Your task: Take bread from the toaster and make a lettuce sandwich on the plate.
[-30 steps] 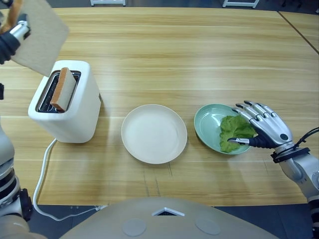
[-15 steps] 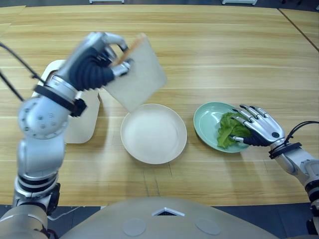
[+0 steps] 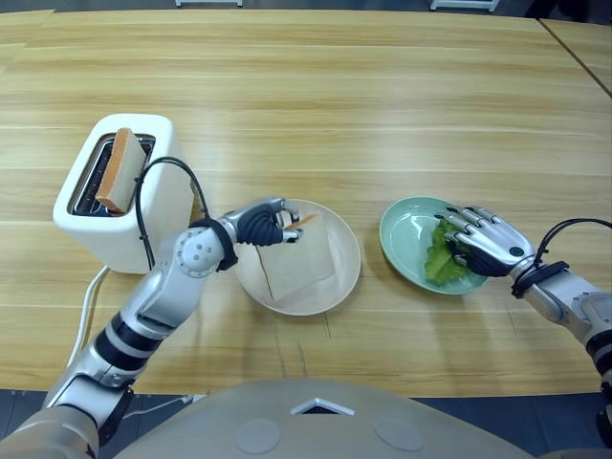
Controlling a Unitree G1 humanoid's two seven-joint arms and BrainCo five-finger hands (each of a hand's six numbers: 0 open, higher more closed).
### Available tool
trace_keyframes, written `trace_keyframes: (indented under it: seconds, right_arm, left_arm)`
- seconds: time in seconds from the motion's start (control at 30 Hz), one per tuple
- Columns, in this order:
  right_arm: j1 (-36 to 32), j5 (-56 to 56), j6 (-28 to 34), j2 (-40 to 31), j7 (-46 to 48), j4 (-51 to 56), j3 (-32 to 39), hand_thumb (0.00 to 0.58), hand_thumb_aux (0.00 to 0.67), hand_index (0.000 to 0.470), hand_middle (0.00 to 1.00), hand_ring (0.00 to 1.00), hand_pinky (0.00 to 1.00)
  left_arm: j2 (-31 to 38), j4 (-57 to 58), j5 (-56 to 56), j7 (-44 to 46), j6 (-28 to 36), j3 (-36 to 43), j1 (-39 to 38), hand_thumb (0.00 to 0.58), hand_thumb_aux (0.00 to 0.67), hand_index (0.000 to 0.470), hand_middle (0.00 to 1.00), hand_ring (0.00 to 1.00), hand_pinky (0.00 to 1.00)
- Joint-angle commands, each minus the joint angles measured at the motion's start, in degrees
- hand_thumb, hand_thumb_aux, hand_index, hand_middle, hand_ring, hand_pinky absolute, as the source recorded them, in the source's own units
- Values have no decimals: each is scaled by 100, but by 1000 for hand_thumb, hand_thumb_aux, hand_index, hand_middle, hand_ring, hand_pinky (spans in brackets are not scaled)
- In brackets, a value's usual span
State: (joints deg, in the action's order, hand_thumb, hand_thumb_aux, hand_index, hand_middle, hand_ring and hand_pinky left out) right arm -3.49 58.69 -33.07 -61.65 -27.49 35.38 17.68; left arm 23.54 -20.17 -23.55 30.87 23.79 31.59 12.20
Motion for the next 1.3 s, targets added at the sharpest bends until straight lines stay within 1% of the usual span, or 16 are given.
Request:
trace_keyframes:
  seconds: [0.03,0.13,0.27,0.3,0.33,0.37,0.43,0.47,0.5,0.53,0.67,0.73,0.83,1.17,1.23,1.3]
  right_arm:
    - [241,-328,-210,-76,-66,-439,-115,580,670,470,0,0,0]
    - [429,-652,-285,-217,-108,-971,-437,580,670,470,0,0,0]
    - [643,-776,-247,-410,-5,-1386,-769,580,670,470,0,0,0]
    - [684,-781,-247,-449,24,-1420,-809,580,670,470,0,0,0]
    - [715,-739,-248,-502,59,-1427,-818,580,670,470,0,0,0]
    - [736,-704,-261,-542,85,-1417,-818,580,670,470,0,0,0]
    - [756,-633,-337,-610,141,-1384,-771,580,670,470,0,0,0]
    - [761,-584,-389,-639,167,-1379,-722,580,670,470,0,0,0]
    - [764,-502,-423,-667,206,-1379,-656,580,670,470,0,0,0]
    - [761,-401,-459,-692,227,-1383,-593,580,670,470,0,0,0]
    - [723,56,-492,-845,194,-1426,-411,580,652,457,0,0,0]
    - [650,284,-469,-935,101,-1424,-360,558,539,378,0,0,0]
    - [490,637,-385,-1037,-72,-1490,-316,528,470,330,0,0,0]
    - [210,1075,-229,-986,-435,-1598,-105,526,465,326,0,0,0]
    - [218,1125,-261,-907,-420,-1586,21,527,468,328,0,0,0]
    - [272,1173,-293,-843,-358,-1599,178,519,452,317,0,0,0]
  left_arm:
    - [-48,1118,-467,-246,-665,472,188,580,670,470,1000,1000,1000]
    - [-97,1611,-919,-469,-1125,787,344,580,670,470,1000,1000,1000]
    - [-68,1690,-1618,-697,-1631,1072,501,580,670,470,1000,1000,1000]
    - [-38,1663,-1821,-748,-1726,1128,539,580,670,470,765,765,765]
    - [-1,1607,-2040,-798,-1816,1169,579,580,670,470,275,275,275]
    - [21,1542,-2247,-867,-1887,1182,609,580,670,470,0,0,0]
    - [78,1383,-2621,-925,-2060,1220,670,580,665,466,0,0,0]
    - [103,1291,-2800,-929,-2139,1226,694,482,394,276,0,0,0]
    - [138,1169,-2987,-916,-2216,1235,731,237,155,109,0,0,0]
    - [148,1048,-3158,-937,-2258,1204,745,0,0,0,0,0,0]
    - [124,471,-3637,-903,-2451,1036,847,0,0,0,0,0,0]
    - [81,179,-3780,-859,-2526,960,876,0,0,0,0,0,0]
    - [-11,-173,-3881,-715,-2601,853,867,0,0,0,0,0,0]
    - [-11,-743,-4148,-271,-2679,503,430,0,0,0,0,0,0]
    - [203,-1118,-4235,-18,-2479,91,102,0,0,0,0,0,0]
    - [462,-1671,-4165,315,-2142,-748,-297,0,0,0,0,0,0]
